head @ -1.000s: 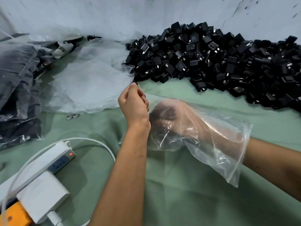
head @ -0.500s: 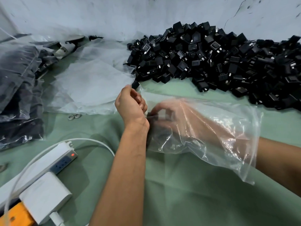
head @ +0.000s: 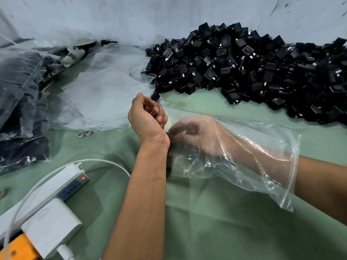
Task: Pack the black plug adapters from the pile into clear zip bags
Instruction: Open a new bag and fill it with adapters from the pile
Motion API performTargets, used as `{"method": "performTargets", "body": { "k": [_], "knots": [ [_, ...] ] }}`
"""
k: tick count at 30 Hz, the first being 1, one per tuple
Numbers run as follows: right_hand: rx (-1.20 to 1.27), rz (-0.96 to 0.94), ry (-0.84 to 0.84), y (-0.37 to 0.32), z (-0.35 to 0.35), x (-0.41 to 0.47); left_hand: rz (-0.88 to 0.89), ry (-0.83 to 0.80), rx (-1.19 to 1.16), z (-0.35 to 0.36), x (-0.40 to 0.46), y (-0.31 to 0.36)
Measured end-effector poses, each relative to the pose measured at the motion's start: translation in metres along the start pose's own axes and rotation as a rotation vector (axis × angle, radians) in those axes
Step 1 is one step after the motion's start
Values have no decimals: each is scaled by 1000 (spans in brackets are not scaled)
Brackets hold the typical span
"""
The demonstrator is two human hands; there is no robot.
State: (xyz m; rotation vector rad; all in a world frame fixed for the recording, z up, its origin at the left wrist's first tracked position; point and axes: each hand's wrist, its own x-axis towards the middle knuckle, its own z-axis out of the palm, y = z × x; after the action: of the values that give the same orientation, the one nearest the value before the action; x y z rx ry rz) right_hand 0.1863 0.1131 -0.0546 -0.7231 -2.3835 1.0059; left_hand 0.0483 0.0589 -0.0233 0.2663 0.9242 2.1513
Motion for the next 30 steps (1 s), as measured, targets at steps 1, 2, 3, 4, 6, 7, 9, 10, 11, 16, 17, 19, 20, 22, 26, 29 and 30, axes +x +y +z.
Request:
{"method": "performTargets", "body": {
  "k": [1,2,3,4,6,7,9,10,11,16,17,19,20,22,26,29,30],
  "knots": [
    [-19,-7,1,-1,1,1,1,-1,1,0,0,0],
    [-36,-16,3,-1,-1,2,4,-4,5,-1,0,-1],
    [-52,-23,2,-1,0,2,5,-12,14,-1,0,-2],
    [-65,-28,5,-1,1,1,5,-22,33,-1,1,-3],
    [-2,-40,-27,2,0,-4,16,-46,127,0,0,-9],
    [91,-23,-54,1,1,-7,32,-57,204,1,-1,-13],
    [193,11,-95,1,-4,-14,91,-80,402,1,1,-21],
    [215,76,-119,5,-15,-17,128,-97,521,1,1,-25],
    [223,145,-181,6,-27,-20,174,-115,643,1,2,-28],
    [388,306,-380,24,-108,-80,381,-197,1022,2,-3,-38],
    [389,342,-372,28,-123,-94,396,-205,1051,3,-4,-38],
    [292,448,-339,36,-151,-114,408,-202,1096,3,-6,-37],
    [231,521,-285,37,-163,-122,416,-199,1109,6,-9,-38],
    [19,637,-10,45,-179,-128,429,-199,1138,18,-22,-40],
    [-755,579,445,62,-182,-113,482,-371,1230,65,-77,-58],
    [-936,609,161,73,-176,-103,511,-515,1455,103,-119,-80],
    [-947,608,107,75,-175,-103,492,-560,1539,113,-129,-87]
  ]
}}
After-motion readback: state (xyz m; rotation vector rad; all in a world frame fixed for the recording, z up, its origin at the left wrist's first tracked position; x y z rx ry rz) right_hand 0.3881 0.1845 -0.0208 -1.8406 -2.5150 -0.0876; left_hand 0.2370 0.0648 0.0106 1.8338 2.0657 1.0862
